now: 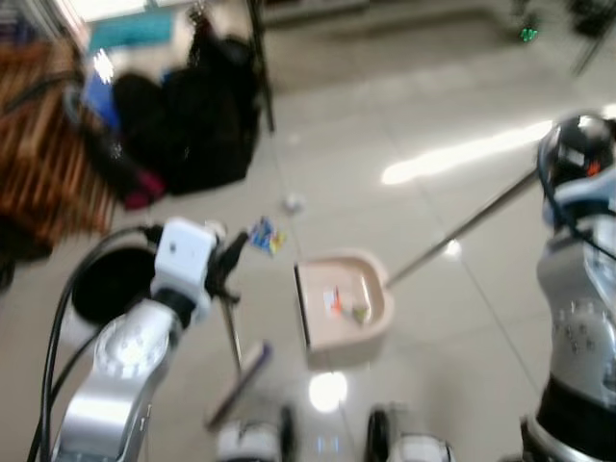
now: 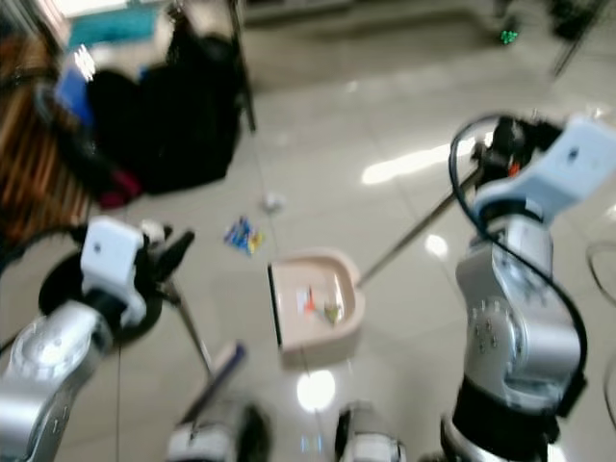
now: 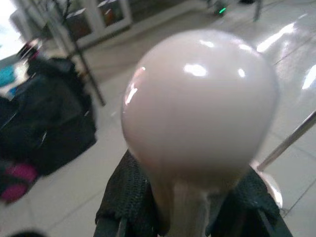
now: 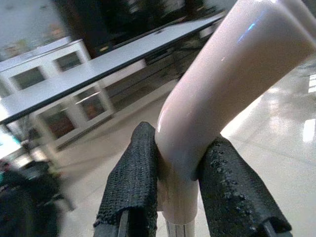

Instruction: Sweep floor

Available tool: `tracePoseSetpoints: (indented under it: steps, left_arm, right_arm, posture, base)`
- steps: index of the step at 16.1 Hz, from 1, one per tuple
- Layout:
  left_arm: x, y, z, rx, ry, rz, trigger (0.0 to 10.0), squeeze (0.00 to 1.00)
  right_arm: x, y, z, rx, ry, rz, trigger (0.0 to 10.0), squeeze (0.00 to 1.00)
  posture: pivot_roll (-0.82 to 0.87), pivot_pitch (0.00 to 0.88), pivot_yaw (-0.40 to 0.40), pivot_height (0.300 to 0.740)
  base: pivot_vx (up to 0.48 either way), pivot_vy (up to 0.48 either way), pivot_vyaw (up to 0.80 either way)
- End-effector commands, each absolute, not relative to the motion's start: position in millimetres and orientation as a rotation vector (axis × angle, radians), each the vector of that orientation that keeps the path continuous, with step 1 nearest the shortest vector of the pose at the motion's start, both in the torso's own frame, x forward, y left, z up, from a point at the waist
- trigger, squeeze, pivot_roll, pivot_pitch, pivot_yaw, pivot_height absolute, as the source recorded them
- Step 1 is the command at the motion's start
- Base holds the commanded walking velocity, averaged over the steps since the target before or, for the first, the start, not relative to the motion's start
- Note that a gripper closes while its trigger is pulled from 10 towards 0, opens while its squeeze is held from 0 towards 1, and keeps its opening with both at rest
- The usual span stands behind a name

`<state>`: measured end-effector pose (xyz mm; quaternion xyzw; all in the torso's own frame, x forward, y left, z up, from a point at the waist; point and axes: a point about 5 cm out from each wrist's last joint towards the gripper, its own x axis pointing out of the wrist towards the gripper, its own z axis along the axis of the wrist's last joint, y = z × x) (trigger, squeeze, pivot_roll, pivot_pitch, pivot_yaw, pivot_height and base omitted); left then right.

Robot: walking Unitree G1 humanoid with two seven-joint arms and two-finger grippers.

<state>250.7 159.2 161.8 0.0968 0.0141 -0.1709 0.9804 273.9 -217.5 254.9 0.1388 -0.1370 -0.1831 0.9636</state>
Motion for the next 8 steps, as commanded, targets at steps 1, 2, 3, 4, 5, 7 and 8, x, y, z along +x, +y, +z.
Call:
tracePoseSetpoints:
  steps: [1,2,3,4,5,7,8]
  left_arm:
    - [250.7,164.4,162.7,0.211,0.018,-0.328,10.0,0.0]
    - [251.3,164.4,162.8,0.21,0.016,-0.328,10.0,0.0]
    - [251.6,164.3,162.3,0.21,0.016,-0.328,10.0,0.0]
    - [251.6,164.1,162.0,0.21,0.016,-0.328,10.0,0.0]
    - [249.3,164.4,159.6,0.21,0.021,-0.325,10.0,0.0]
    - [248.6,164.7,158.6,0.21,0.025,-0.322,10.0,0.0]
    - [248.7,164.9,158.4,0.21,0.026,-0.32,10.0,0.0]
  right_arm:
    - [274.1,-212.0,262.7,0.295,-0.316,-0.34,10.0,0.0]
    - [274.5,-211.7,263.2,0.298,-0.316,-0.339,10.0,0.0]
    - [275.4,-211.1,264.2,0.302,-0.314,-0.335,10.0,0.0]
    - [275.7,-210.9,264.7,0.304,-0.314,-0.332,10.0,0.0]
    - [277.2,-211.1,267.6,0.302,-0.307,-0.325,10.0,0.0]
    - [278.4,-212.0,270.7,0.301,-0.307,-0.321,10.0,0.0]
    - [279.2,-211.8,271.7,0.301,-0.306,-0.318,10.0,0.0]
  posture:
    - [-0.03,0.158,0.039,0.74]
    - [-0.03,0.158,0.04,0.74]
    - [-0.03,0.158,0.039,0.74]
    - [-0.03,0.158,0.039,0.74]
    - [-0.03,0.158,0.035,0.74]
    - [-0.03,0.16,0.032,0.74]
    - [-0.03,0.163,0.03,0.74]
  base:
    - [0.0,0.409,0.0]
    - [0.0,0.409,0.0]
    - [0.0,0.405,0.0]
    - [0.0,0.405,0.0]
    - [0.0,0.409,0.0]
    - [0.0,0.407,0.0]
    - [0.0,0.409,0.0]
